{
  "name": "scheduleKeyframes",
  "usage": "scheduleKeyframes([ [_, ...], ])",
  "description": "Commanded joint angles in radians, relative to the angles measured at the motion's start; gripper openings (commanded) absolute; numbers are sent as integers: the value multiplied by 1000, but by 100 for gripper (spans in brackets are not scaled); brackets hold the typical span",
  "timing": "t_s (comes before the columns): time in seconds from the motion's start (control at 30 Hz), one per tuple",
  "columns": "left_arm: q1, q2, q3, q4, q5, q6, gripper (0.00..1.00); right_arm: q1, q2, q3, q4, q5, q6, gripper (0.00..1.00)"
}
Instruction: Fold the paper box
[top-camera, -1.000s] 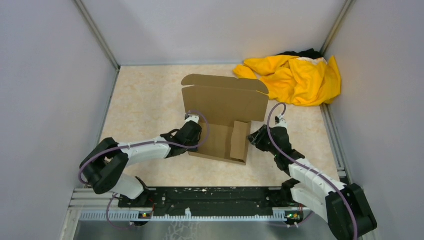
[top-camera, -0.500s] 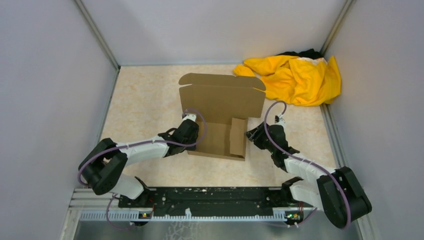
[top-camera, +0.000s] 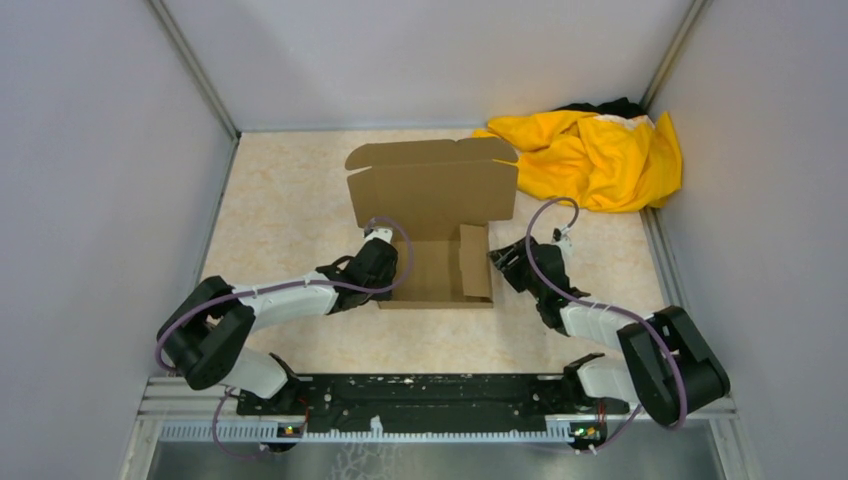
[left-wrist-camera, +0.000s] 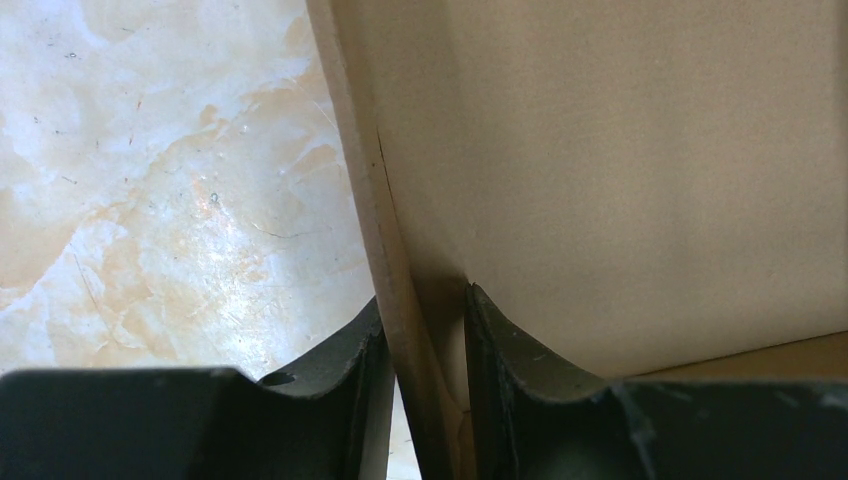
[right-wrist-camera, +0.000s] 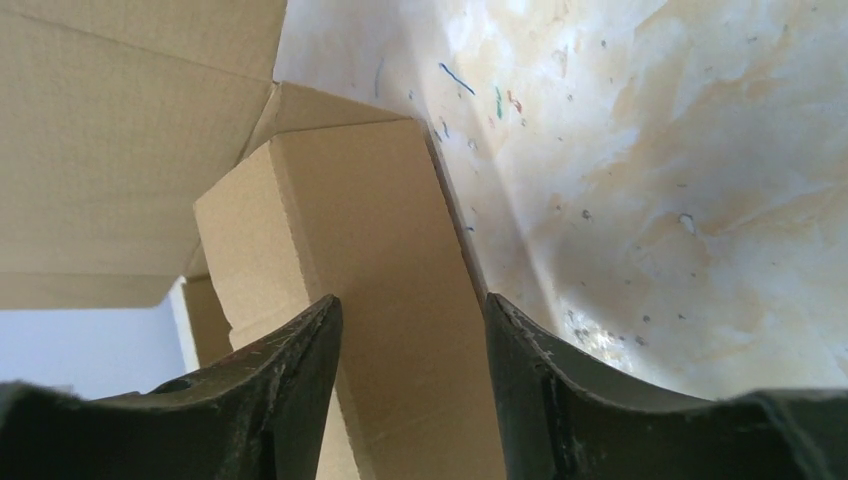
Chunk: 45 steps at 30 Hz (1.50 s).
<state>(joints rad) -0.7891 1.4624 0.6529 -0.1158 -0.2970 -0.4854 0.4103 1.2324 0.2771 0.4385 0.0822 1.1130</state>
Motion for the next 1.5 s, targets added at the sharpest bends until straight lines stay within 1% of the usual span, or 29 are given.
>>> scheduleKeyframes([
  [0.0, 1, 37, -26, -74, 83, -18, 36, 20, 4, 25, 137, 14, 54, 56],
  [0.13, 0, 38, -22, -76, 84, -18, 36, 20, 13, 37, 180, 25, 55, 59],
  [0.43, 0, 50, -16, -73, 93, -19, 36, 19, 67, 34, 271, 9, 94, 60],
  [0.6, -1, 49, -18, -74, 95, -18, 36, 21, 91, 42, 237, -10, 73, 59],
  [0.73, -2, 46, -21, -73, 96, -18, 36, 21, 73, 61, 129, -41, 4, 56],
  [0.93, -2, 52, -25, -64, 103, -19, 36, 35, -4, 145, -133, -49, -163, 55],
  [1.1, -1, 52, -24, -59, 107, -21, 36, 38, -11, 225, -306, -60, -283, 52],
  [1.3, -2, 44, -21, -66, 106, -19, 36, 44, 23, 281, -435, -49, -390, 44],
  [1.47, -2, 41, -22, -67, 105, -20, 36, 79, 48, 305, -520, -11, -434, 43],
])
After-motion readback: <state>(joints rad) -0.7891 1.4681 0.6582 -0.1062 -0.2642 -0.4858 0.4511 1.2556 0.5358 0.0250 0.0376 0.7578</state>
